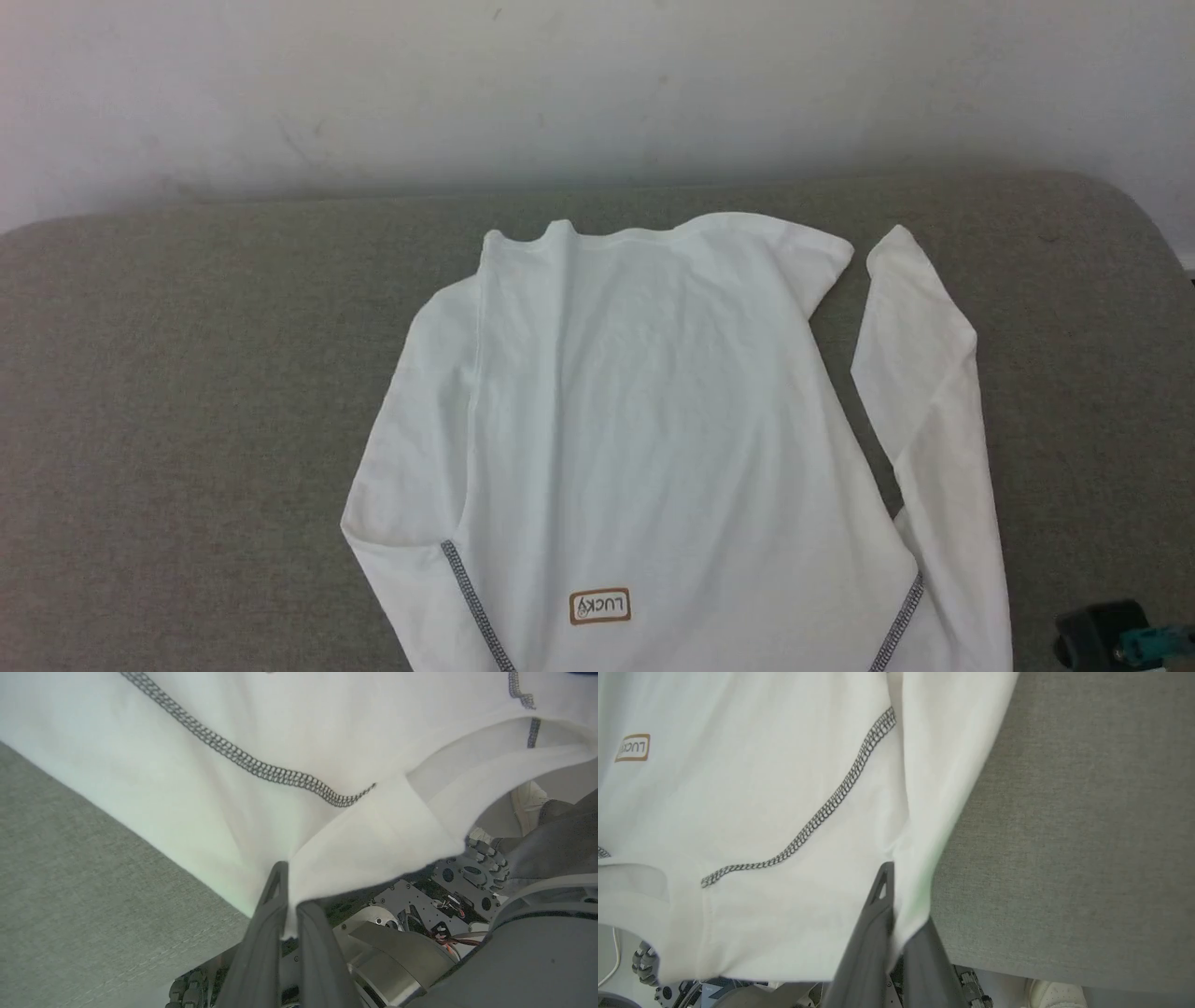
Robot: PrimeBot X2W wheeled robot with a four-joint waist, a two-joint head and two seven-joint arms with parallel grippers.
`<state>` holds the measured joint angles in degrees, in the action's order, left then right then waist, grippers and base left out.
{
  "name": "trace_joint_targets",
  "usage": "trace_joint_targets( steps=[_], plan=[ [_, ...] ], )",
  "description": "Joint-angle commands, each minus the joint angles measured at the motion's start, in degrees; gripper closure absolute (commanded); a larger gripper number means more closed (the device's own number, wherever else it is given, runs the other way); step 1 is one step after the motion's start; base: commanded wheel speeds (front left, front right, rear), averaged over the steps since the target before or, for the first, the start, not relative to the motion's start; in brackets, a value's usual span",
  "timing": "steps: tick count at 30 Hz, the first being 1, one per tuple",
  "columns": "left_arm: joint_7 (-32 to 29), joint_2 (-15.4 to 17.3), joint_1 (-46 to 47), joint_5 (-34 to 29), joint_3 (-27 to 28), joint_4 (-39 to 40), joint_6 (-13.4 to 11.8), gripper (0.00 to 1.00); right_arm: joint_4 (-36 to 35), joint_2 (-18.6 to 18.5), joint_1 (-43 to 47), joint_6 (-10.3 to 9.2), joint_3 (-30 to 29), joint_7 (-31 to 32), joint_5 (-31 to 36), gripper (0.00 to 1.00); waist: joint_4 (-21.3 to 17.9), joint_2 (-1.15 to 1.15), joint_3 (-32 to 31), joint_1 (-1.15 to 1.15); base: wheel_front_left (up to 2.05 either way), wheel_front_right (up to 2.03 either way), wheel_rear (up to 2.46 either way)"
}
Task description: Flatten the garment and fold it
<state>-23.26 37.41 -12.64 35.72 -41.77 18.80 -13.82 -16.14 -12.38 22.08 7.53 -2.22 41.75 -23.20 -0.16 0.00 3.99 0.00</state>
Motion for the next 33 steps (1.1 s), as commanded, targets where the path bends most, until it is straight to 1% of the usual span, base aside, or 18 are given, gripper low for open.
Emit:
trace_joint_targets(
  steps=[1,6,8,13,15,16,17,18,19,22,24,26,29,31,33],
  plan=[
    [1.1,-0.3,0.2,-0.2,0.2,-0.7,0.1,1.00,-0.2,0.1,0.1,-0.04,0.0,-0.5,0.0,1.00,0.2,0.00,0.0,0.00,0.00,0.00,0.00],
    [5.7,-2.1,2.0,-1.3,0.7,-4.4,1.4,1.00,1.3,0.0,-1.0,-0.04,0.8,-3.3,1.3,1.00,0.5,0.00,-0.1,0.00,0.00,0.00,0.00],
    [6.2,-2.4,2.3,-1.3,0.6,-5.5,1.9,1.00,1.9,0.0,-1.3,-0.04,1.1,-3.9,1.6,1.00,0.4,0.00,-0.2,0.00,0.00,0.00,0.00],
    [7.5,-4.3,3.0,0.1,-0.1,-11.1,3.9,1.00,5.7,1.0,-2.1,-0.04,2.8,-6.6,1.7,1.00,0.3,0.00,-0.7,0.00,0.00,0.00,0.00],
    [8.0,-5.0,3.1,0.6,-0.3,-13.1,4.4,0.67,7.1,1.1,-2.3,-0.04,3.2,-7.5,1.7,0.99,0.2,0.00,-0.8,0.00,0.00,0.00,0.00],
    [8.4,-5.4,3.1,0.8,-0.5,-14.1,4.8,0.55,7.7,1.2,-2.4,-0.04,3.3,-7.9,1.6,0.93,0.3,0.00,-0.8,0.00,0.00,0.00,0.00],
    [9.0,-5.8,3.3,0.8,-0.4,-15.0,5.0,0.00,8.3,1.4,-2.5,-0.04,3.3,-8.5,1.5,0.78,0.3,0.00,-0.8,0.00,0.00,0.00,0.00],
    [9.6,-6.1,3.6,0.7,-0.4,-15.8,5.1,0.00,8.9,1.6,-2.7,-0.04,3.0,-9.4,1.7,0.53,0.2,0.00,-0.7,0.00,0.00,0.00,0.00],
    [10.0,-6.5,3.8,0.6,-0.4,-16.6,5.2,0.00,9.4,1.8,-3.0,-0.04,2.7,-10.3,1.8,0.00,0.2,0.00,-0.7,0.00,0.00,0.00,0.00],
    [11.3,-7.2,4.2,0.5,-0.1,-18.0,4.9,0.00,10.5,2.0,-3.3,-0.04,2.8,-11.5,1.8,0.00,0.2,0.00,-0.7,0.00,0.00,0.00,0.00],
    [12.0,-7.4,4.0,1.2,0.7,-17.6,4.5,0.00,10.1,2.2,-3.2,-0.04,2.4,-11.1,0.6,0.00,0.2,0.00,-0.8,0.00,0.00,0.00,0.00],
    [11.9,-7.0,3.3,2.4,1.7,-16.1,4.1,0.00,8.8,1.6,-2.9,-0.04,2.0,-10.0,-0.4,0.00,0.2,0.00,-0.8,0.00,0.00,0.00,0.00],
    [11.5,-5.7,1.5,5.8,4.6,-12.1,2.9,0.00,5.3,0.7,-2.2,-0.04,0.1,-7.2,-1.8,0.00,0.2,0.00,-1.0,0.00,0.00,0.00,0.00],
    [11.0,-4.3,0.0,8.0,6.9,-8.3,1.7,0.00,2.4,0.3,-2.0,-0.04,-1.9,-5.5,-2.2,0.00,0.1,0.00,-1.1,0.00,0.00,0.00,0.00],
    [10.7,-2.5,-1.2,9.0,9.0,-4.2,0.4,0.00,-0.9,0.3,-2.4,-0.04,-4.4,-5.3,-1.7,0.00,0.1,0.00,-1.2,0.00,0.00,0.00,0.00]
  ],
)
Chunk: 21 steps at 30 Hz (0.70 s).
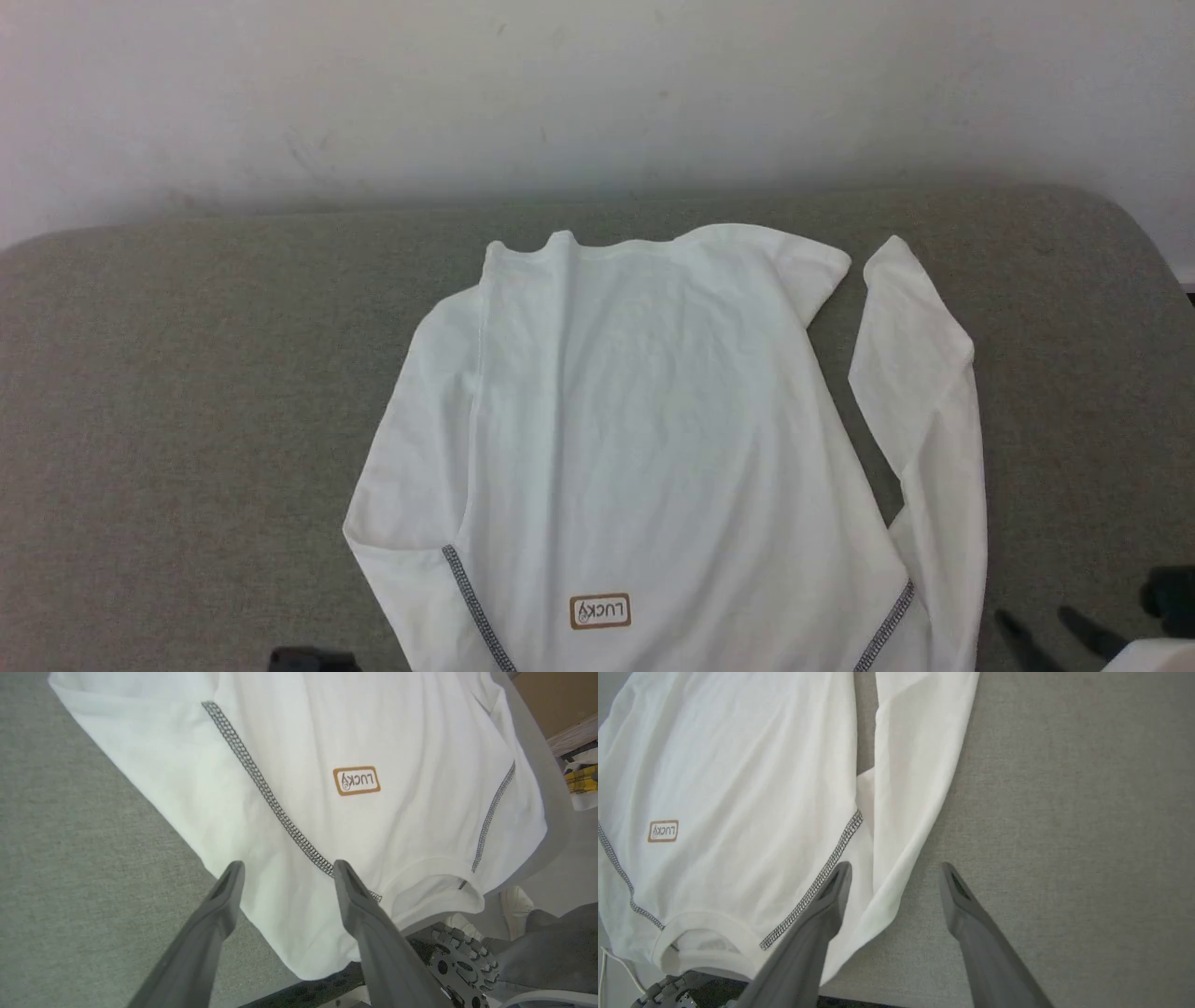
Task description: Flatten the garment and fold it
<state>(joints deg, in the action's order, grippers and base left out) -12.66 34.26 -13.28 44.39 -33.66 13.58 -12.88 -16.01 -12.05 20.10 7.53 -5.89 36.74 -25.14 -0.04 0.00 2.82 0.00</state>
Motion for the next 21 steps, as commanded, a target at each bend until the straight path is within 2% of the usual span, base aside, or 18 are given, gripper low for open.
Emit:
trace_joint_targets(
  steps=[1,3,6,9,12,16,21],
  plan=[
    [0.7,1.3,-1.0,0.7,2.3,3.0,-1.4,0.00,-2.5,0.2,-0.8,-0.04,-2.1,-0.8,0.8,0.00,-0.1,0.00,0.0,0.00,0.00,0.00,0.00],
    [2.7,2.4,-1.3,0.1,4.9,6.5,-2.9,0.00,-5.1,1.0,-2.3,-0.04,-4.4,-3.2,3.0,0.00,-0.2,0.00,0.1,0.00,0.00,0.00,0.00],
    [9.6,2.0,0.3,-4.2,9.4,9.6,-6.3,0.00,-7.8,3.0,-4.9,-0.04,-6.7,-9.2,8.0,0.00,-0.1,0.00,0.4,0.00,0.00,0.00,0.00],
    [17.4,-0.1,2.5,-9.4,11.5,9.5,-9.0,0.00,-8.2,4.3,-6.3,-0.04,-5.7,-15.3,12.5,0.00,-0.1,0.00,1.3,0.00,0.00,0.00,0.00],
    [24.3,-4.0,4.3,-13.0,11.7,7.4,-10.8,0.00,-7.1,6.0,-7.1,-0.04,-4.6,-22.0,16.4,0.00,-0.1,0.00,2.1,0.00,0.00,0.00,0.00],
    [27.4,-8.8,6.0,-19.3,11.2,3.3,-11.6,0.00,-4.8,8.1,-7.9,-0.04,-4.3,-32.0,22.1,0.00,-0.2,0.00,3.0,0.00,0.00,0.00,0.00],
    [27.6,-14.3,5.3,-26.4,12.7,0.0,-10.2,0.00,0.4,9.1,-7.8,-0.04,-4.4,-40.6,26.4,0.00,-0.3,0.00,3.7,0.00,0.00,0.00,0.00]
  ],
)
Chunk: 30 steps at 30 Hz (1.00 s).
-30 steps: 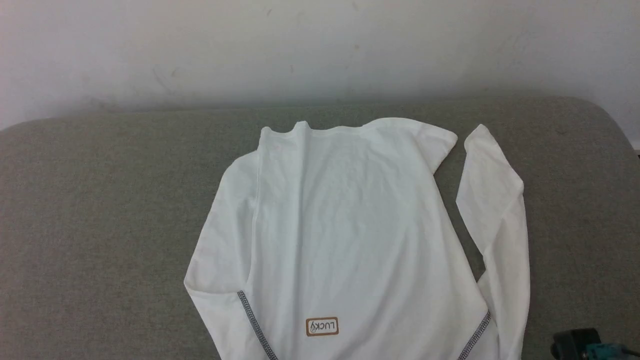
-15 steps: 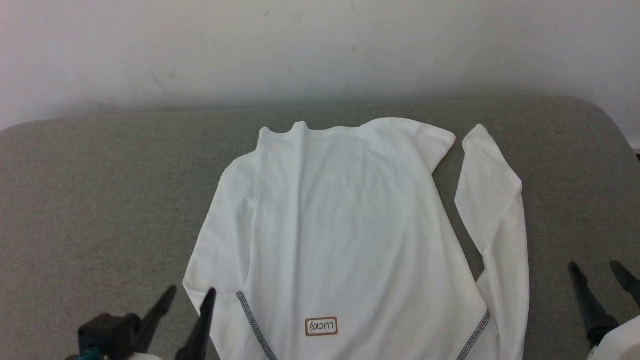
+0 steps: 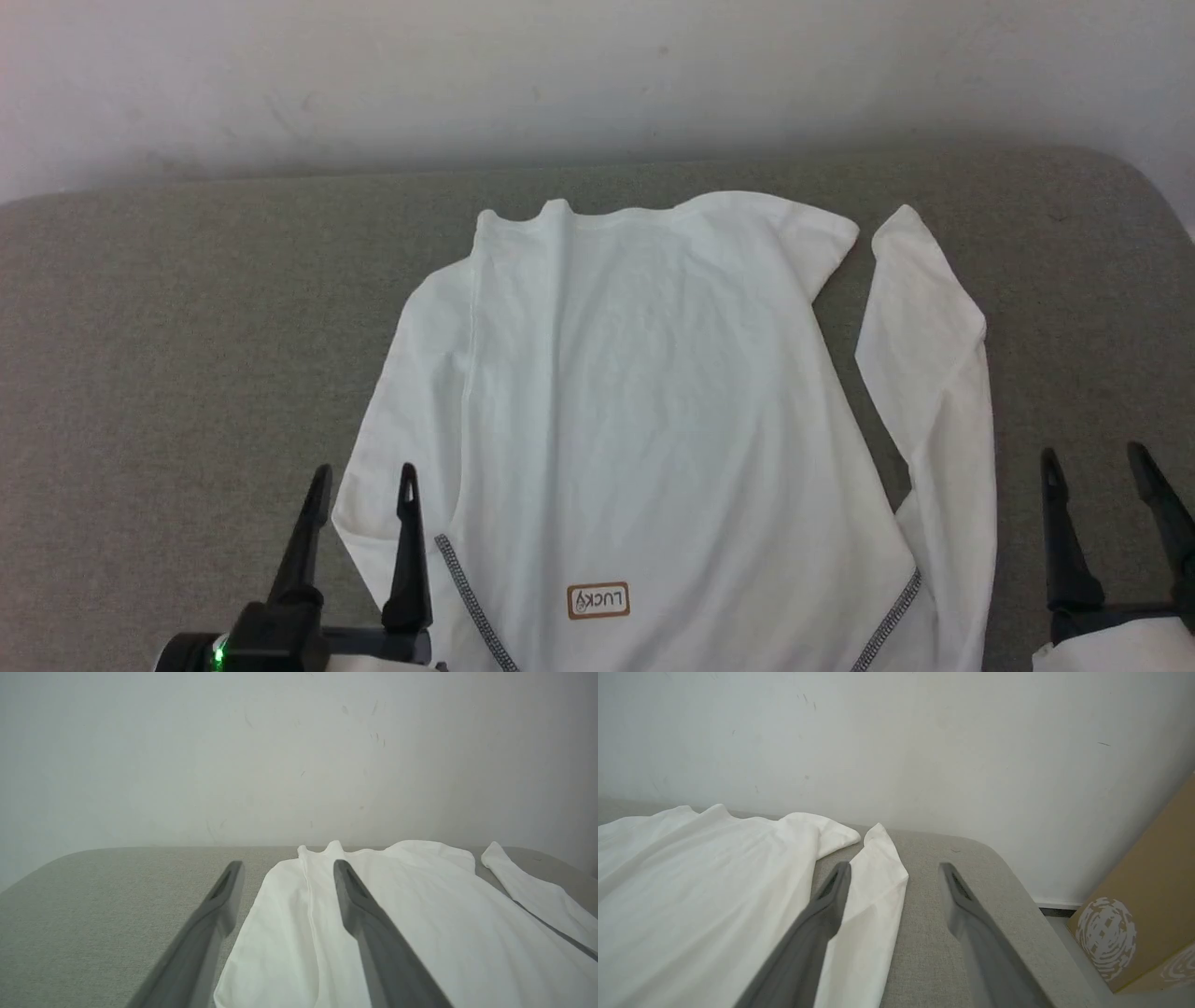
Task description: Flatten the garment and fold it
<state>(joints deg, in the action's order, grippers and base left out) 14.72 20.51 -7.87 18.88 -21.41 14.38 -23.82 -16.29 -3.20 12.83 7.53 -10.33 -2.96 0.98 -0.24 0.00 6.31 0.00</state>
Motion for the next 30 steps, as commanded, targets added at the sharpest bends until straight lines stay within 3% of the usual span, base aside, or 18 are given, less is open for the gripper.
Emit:
trace_joint_targets(
  steps=[1,8,14,22,26,30],
  plan=[
    [0.3,-1.3,-0.5,-1.6,0.8,-1.5,1.2,0.00,1.8,0.3,-0.4,-0.04,0.0,-1.5,-0.5,0.00,0.0,0.00,0.3,0.00,0.00,0.00,0.00],
    [0.3,-3.0,-1.2,-3.2,5.0,-3.9,5.3,0.00,5.1,0.3,-1.4,-0.04,-0.2,-3.5,-3.3,0.00,0.1,0.00,0.8,0.00,0.00,0.00,0.00],
    [-3.3,2.1,5.2,-0.8,6.9,-8.2,11.6,0.00,4.4,0.3,-3.0,-0.04,-0.2,-3.2,-3.9,0.00,0.5,0.00,3.5,0.00,0.00,0.00,0.00],
    [-22.0,10.8,23.5,4.1,7.9,-7.8,20.6,0.00,4.0,0.3,-6.0,-0.04,0.7,-3.5,-4.9,0.00,0.0,0.00,11.2,0.00,0.00,0.00,0.00],
    [-33.3,13.2,32.3,9.5,7.1,-9.2,25.5,0.00,4.3,0.3,-7.7,-0.04,1.1,-4.0,-5.3,0.00,-0.4,0.00,15.3,0.00,0.00,0.00,0.00],
    [-41.6,14.2,40.1,13.3,6.8,-11.9,27.5,0.00,4.5,0.3,-9.3,-0.04,1.2,-4.4,-5.4,0.00,-0.5,0.00,19.0,0.00,0.00,0.00,0.00]
  ],
)
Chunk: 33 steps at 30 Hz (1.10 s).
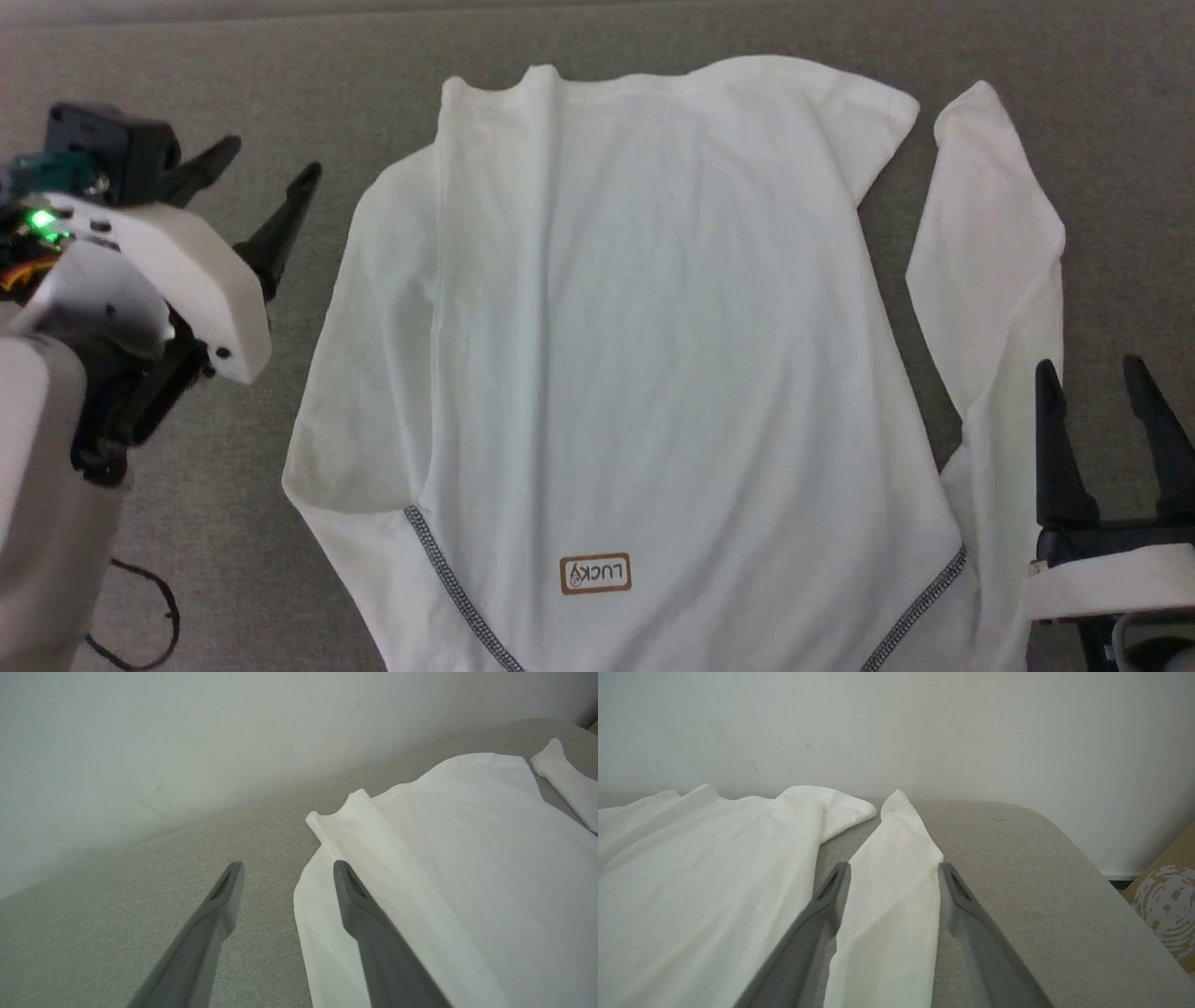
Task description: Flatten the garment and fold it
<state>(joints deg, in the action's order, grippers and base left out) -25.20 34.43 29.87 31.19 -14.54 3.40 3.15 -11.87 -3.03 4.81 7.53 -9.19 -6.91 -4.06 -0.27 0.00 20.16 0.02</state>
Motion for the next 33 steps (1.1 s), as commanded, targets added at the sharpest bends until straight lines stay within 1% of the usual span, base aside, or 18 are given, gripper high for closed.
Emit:
trace_joint_targets(
  steps=[1,5,6,10,13,15,22,30,31,32,33],
  plan=[
    [-3.3,0.3,4.0,1.9,-0.3,-1.9,0.8,0.00,0.1,0.1,-1.7,-0.04,0.1,-0.5,-0.3,0.00,-0.6,0.00,5.9,-0.02,0.00,0.00,0.00],
    [-10.0,-0.6,9.2,6.0,-0.9,-5.9,1.4,0.00,0.1,0.1,-3.1,-0.04,0.2,-0.5,0.1,0.00,-1.0,0.00,8.3,-0.02,0.00,0.00,0.00],
    [-10.0,-0.6,9.2,6.0,-0.9,-5.9,1.4,0.00,0.1,0.1,-3.1,-0.04,0.2,-0.5,0.1,0.00,-1.0,0.00,8.3,-0.02,0.00,0.00,0.00],
    [-15.1,-0.3,12.0,8.3,-1.6,-8.1,1.8,0.00,-0.1,0.1,-3.8,-0.04,0.4,-0.2,0.2,0.00,-1.6,0.00,10.0,-0.02,0.00,0.00,0.00],
    [-16.7,-0.5,13.3,9.5,-1.7,-8.8,1.9,0.00,-0.1,0.1,-3.9,-0.04,-0.1,-0.1,0.3,0.00,-1.8,0.00,10.9,-0.02,0.00,0.00,0.00],
    [-17.5,-0.1,13.8,9.2,-2.3,-9.2,2.0,0.00,-0.1,0.1,-3.9,-0.04,-0.2,-0.1,0.3,0.00,-1.9,0.00,11.4,-0.02,0.00,0.00,0.00],
    [-20.3,0.0,13.4,10.5,-3.1,-10.5,1.9,0.00,-0.1,0.1,-4.3,-0.04,-0.3,-0.2,0.0,0.00,-2.3,0.00,12.3,-0.02,0.00,0.00,0.00],
    [-24.5,-1.5,11.8,15.0,-3.3,-10.2,1.1,0.00,0.1,0.1,-4.8,-0.04,-0.6,0.1,0.1,0.00,-2.4,0.00,12.8,-0.02,0.00,0.00,0.00],
    [-24.7,-1.5,11.7,15.2,-3.4,-10.1,1.1,0.73,0.2,0.1,-4.8,-0.04,-0.6,0.1,0.0,0.00,-2.5,0.00,12.9,-0.02,0.00,0.00,0.00],
    [-24.7,-1.5,11.7,15.3,-3.6,-10.0,1.4,1.00,0.3,0.1,-5.0,-0.04,-0.5,0.2,0.0,0.00,-2.6,0.00,13.0,-0.02,0.00,0.00,0.00],
    [-24.3,-1.5,11.8,15.3,-3.7,-10.0,1.5,1.00,0.4,0.1,-5.1,-0.04,-0.4,0.2,0.0,0.00,-2.7,0.00,13.1,-0.02,0.00,0.00,0.00]
  ],
)
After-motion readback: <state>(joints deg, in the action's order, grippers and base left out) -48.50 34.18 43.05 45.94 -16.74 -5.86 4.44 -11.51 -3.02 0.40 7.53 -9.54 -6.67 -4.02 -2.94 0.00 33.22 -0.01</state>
